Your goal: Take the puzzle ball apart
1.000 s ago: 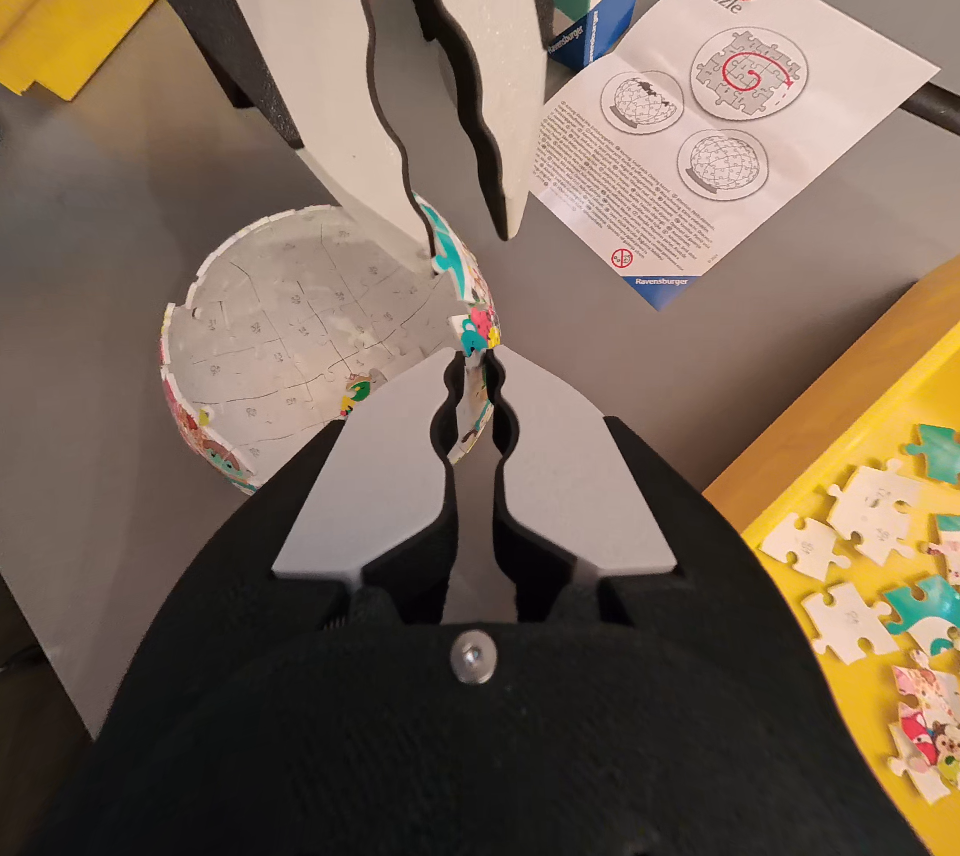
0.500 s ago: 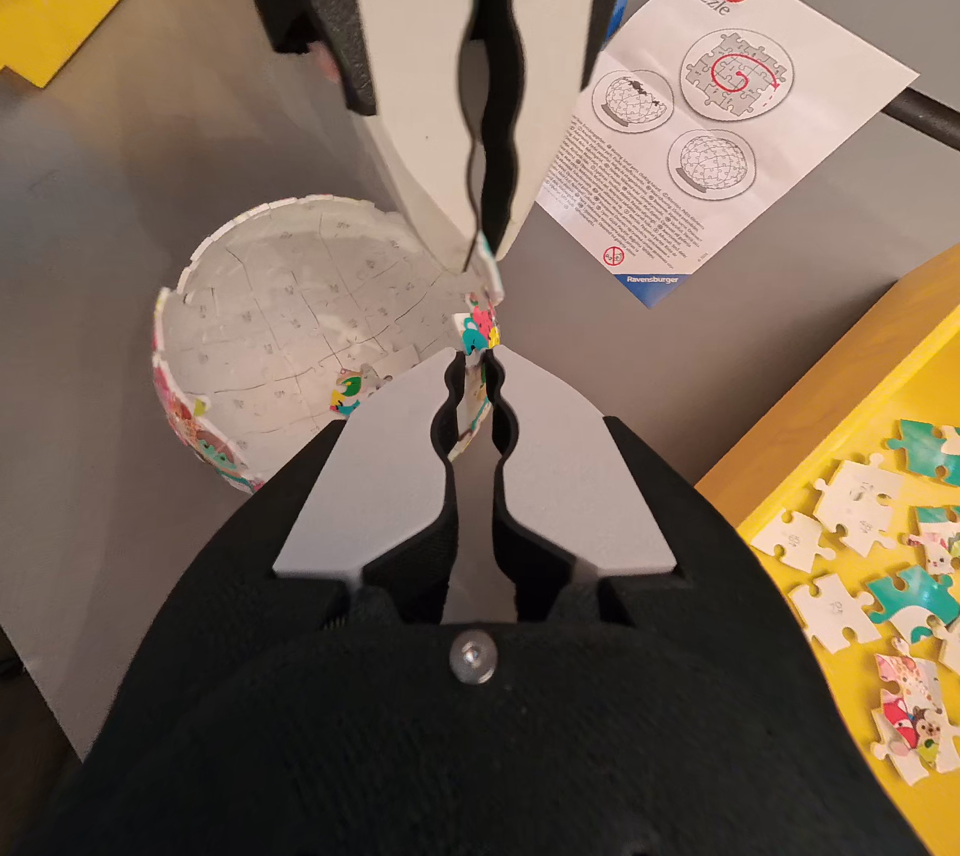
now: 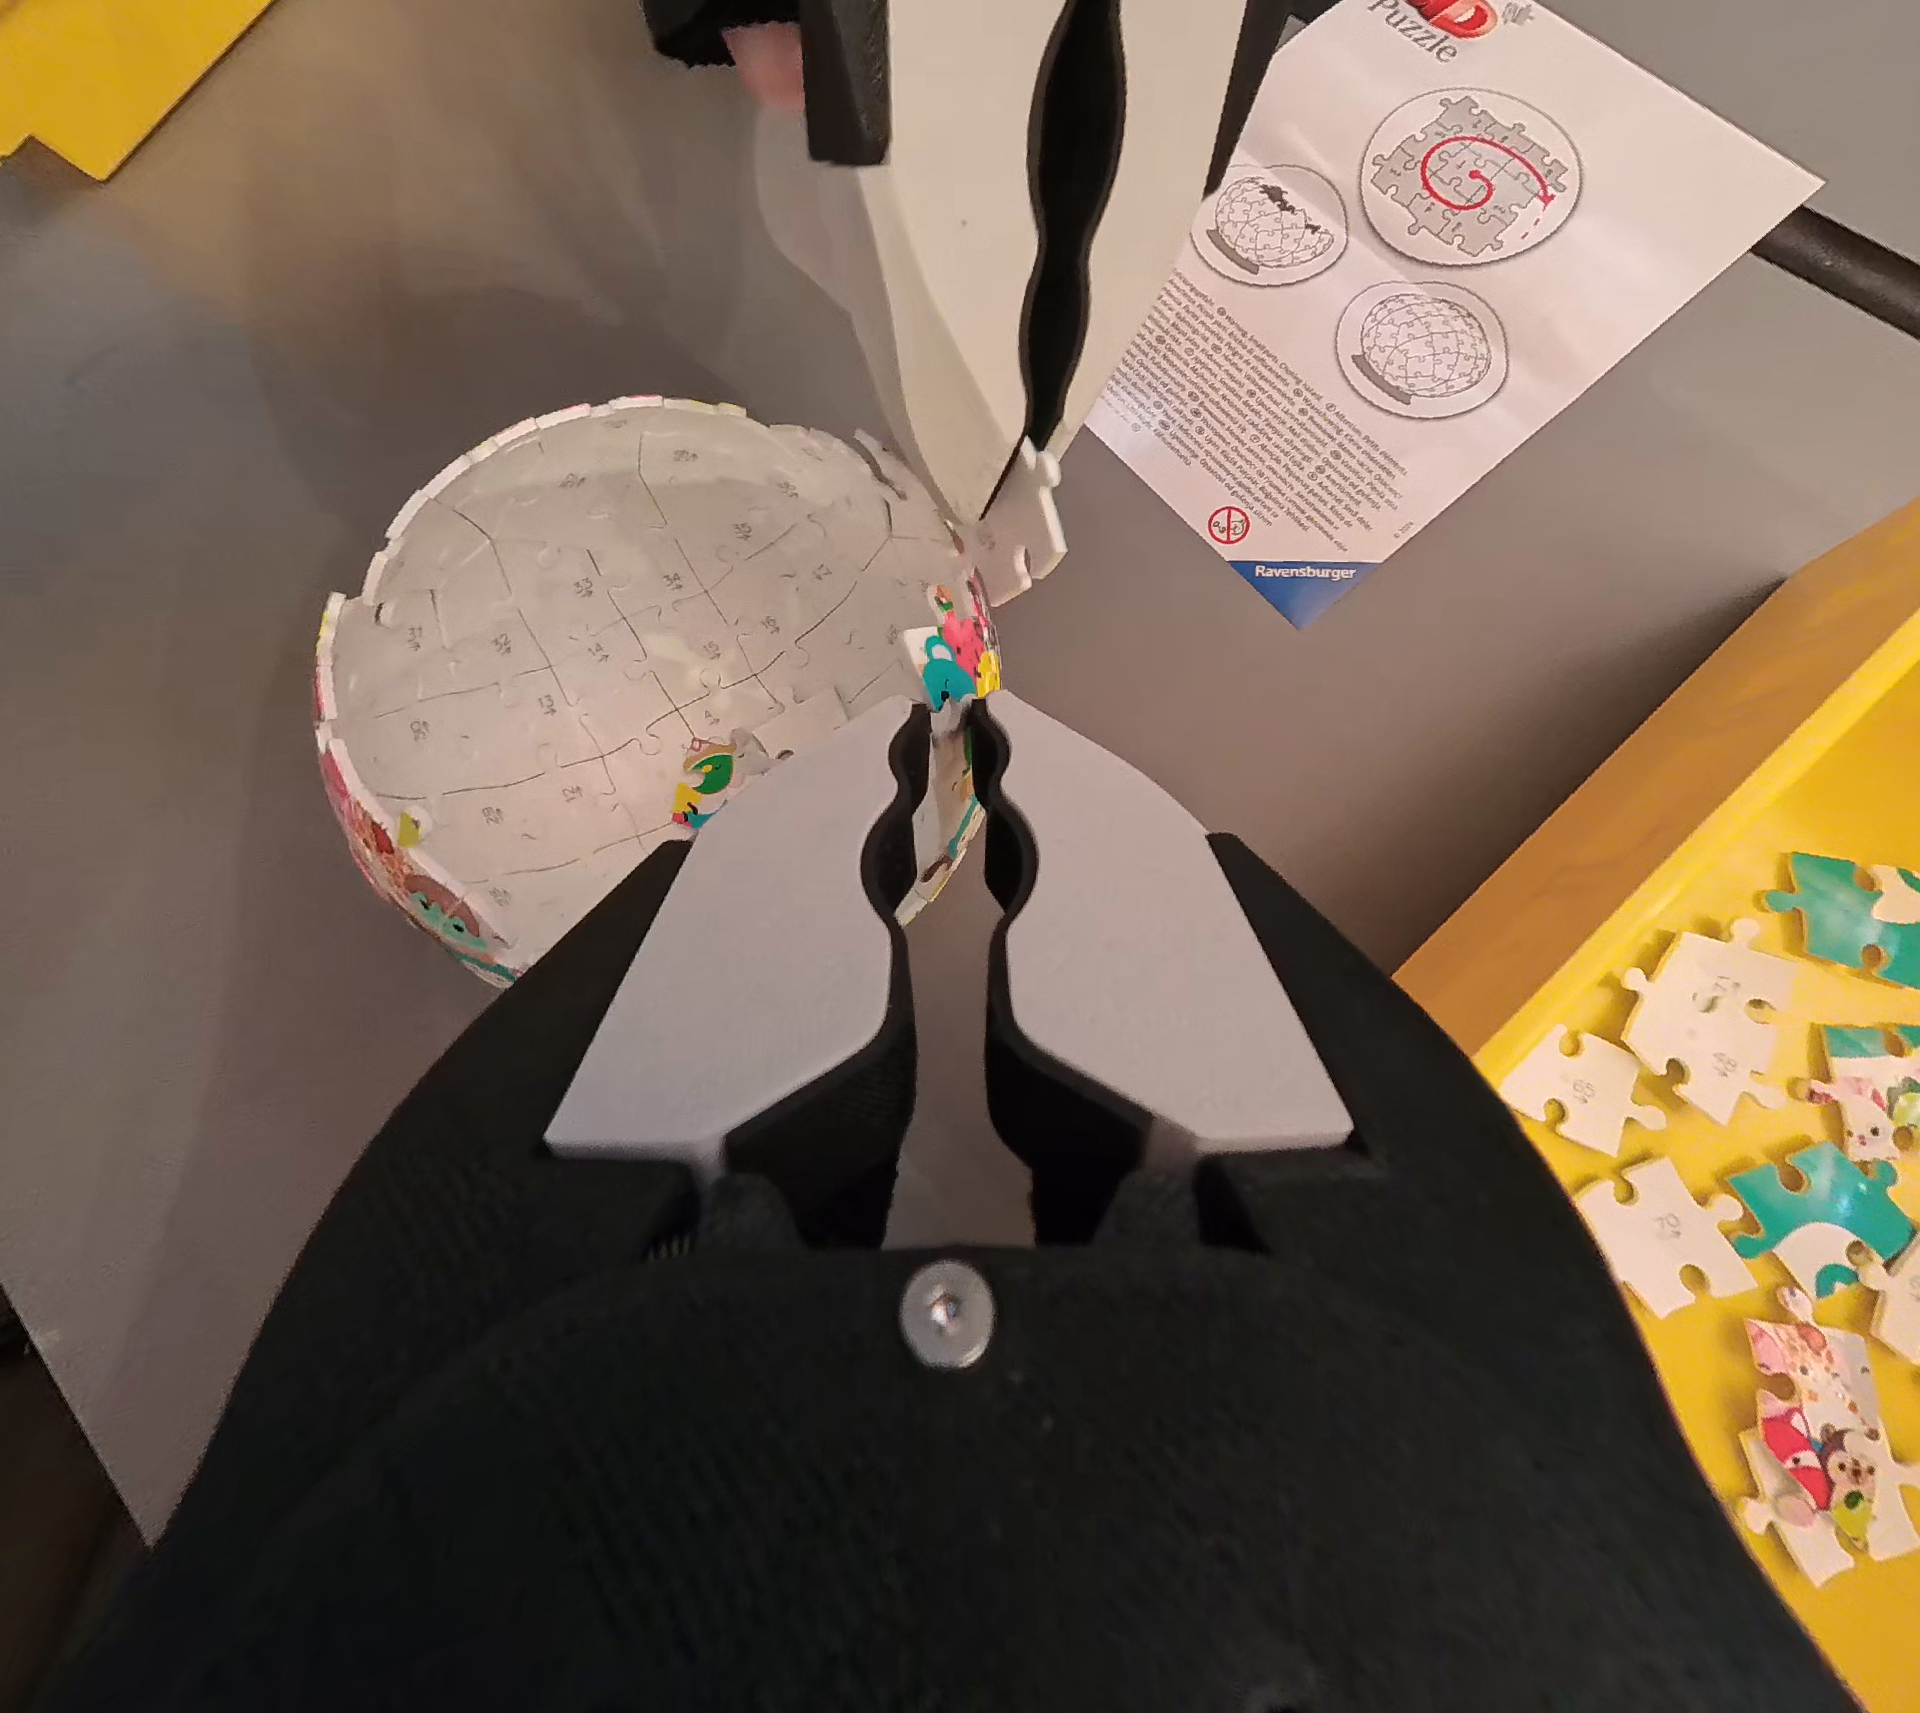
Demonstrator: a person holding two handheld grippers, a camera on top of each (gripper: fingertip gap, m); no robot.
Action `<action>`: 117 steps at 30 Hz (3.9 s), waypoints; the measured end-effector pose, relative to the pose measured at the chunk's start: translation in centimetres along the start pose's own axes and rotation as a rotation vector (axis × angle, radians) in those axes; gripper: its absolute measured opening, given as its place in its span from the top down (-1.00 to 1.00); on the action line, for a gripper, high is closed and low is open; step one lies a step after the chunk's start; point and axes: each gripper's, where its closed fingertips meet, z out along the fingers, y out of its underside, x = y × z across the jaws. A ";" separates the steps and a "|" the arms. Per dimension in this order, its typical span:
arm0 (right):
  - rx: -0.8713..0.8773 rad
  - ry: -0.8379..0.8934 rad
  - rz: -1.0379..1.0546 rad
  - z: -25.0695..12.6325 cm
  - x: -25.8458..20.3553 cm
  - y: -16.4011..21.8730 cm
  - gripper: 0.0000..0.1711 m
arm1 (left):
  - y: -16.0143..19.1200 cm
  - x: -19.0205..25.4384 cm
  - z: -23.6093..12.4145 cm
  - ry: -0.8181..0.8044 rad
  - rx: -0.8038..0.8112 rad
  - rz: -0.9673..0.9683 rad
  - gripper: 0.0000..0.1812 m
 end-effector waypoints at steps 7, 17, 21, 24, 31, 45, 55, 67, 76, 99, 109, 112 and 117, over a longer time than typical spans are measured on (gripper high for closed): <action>-0.003 -0.006 -0.053 0.1 -0.4 0.0 0.91 | 0.6 0.5 -0.1 0.055 0.012 -0.020 0.92; 0.004 0.001 -0.228 0.2 -1.4 0.0 0.91 | 1.2 0.2 0.4 0.223 -0.028 -0.167 0.97; 0.009 -0.002 -0.241 0.2 -1.6 0.0 0.91 | 1.3 0.3 0.5 0.268 -0.031 -0.231 0.97; 0.010 -0.008 -0.239 0.2 -1.6 0.0 0.91 | 1.5 0.4 0.5 0.260 -0.051 -0.245 0.97; 0.020 0.018 -0.243 0.1 -1.5 0.0 0.91 | 1.5 0.4 0.3 0.166 -0.163 -0.451 0.97; 0.028 0.001 -0.233 -0.1 -2.4 0.2 0.91 | 1.9 1.7 -0.1 0.069 -0.343 -0.538 0.97; 0.312 -0.171 0.067 -3.5 -1.7 -3.0 0.72 | 1.9 2.1 0.6 0.249 -0.295 -0.473 0.96; 0.218 -0.176 0.349 -1.0 -0.6 -3.3 0.71 | 1.6 2.9 -0.2 0.310 -0.088 -0.347 0.84; 0.244 -0.173 0.436 -0.2 -0.3 -3.9 0.62 | 1.6 2.8 -2.9 0.182 0.146 -0.251 0.76; 0.437 -0.062 0.431 0.2 0.6 -3.1 0.69 | 1.9 1.8 -2.3 -0.042 0.643 -0.146 0.70; 0.440 -0.176 0.525 0.6 -0.4 -3.0 0.67 | 1.9 2.6 -1.7 0.179 0.720 -0.087 0.89; 0.405 -0.251 0.535 1.3 -1.7 -2.9 0.68 | 2.2 2.4 -1.4 0.177 0.686 -0.061 0.90; 0.456 -0.274 0.542 0.7 -1.4 -3.4 0.82 | 2.3 2.5 -1.4 0.181 0.676 0.000 0.94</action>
